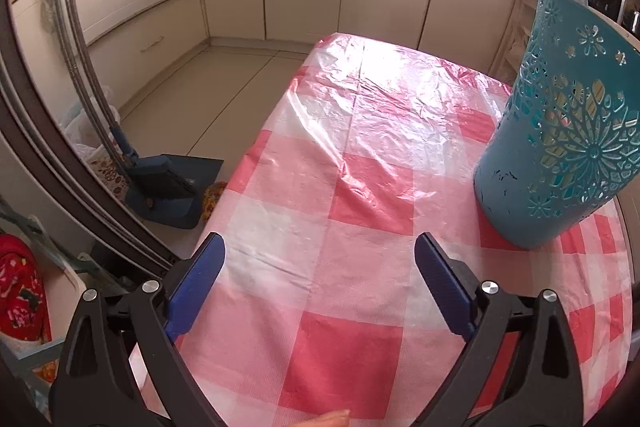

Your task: Organize utensils

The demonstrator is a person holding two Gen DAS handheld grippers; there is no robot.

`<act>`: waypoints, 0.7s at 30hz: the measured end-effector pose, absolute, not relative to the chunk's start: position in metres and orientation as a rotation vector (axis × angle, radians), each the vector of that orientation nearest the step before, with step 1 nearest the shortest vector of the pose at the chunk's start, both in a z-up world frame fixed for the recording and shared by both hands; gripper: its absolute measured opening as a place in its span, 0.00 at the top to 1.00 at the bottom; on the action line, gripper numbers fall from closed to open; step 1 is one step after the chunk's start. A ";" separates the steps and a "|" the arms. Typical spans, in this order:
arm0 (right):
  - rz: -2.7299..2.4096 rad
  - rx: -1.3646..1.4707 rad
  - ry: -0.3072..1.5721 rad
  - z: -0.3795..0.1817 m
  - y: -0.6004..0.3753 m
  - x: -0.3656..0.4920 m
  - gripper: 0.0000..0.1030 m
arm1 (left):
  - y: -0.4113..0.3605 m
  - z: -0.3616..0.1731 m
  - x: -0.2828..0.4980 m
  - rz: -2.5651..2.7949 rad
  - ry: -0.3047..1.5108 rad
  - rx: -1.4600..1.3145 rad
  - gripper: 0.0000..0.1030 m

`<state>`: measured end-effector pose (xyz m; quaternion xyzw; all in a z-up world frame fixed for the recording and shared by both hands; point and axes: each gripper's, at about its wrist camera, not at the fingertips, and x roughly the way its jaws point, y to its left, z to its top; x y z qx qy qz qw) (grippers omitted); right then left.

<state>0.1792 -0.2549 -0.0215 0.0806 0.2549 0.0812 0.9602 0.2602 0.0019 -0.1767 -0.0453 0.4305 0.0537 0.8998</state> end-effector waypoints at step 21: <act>0.063 0.188 0.635 0.043 -0.253 0.020 0.07 | -0.044 0.001 0.077 -0.004 0.750 0.123 0.07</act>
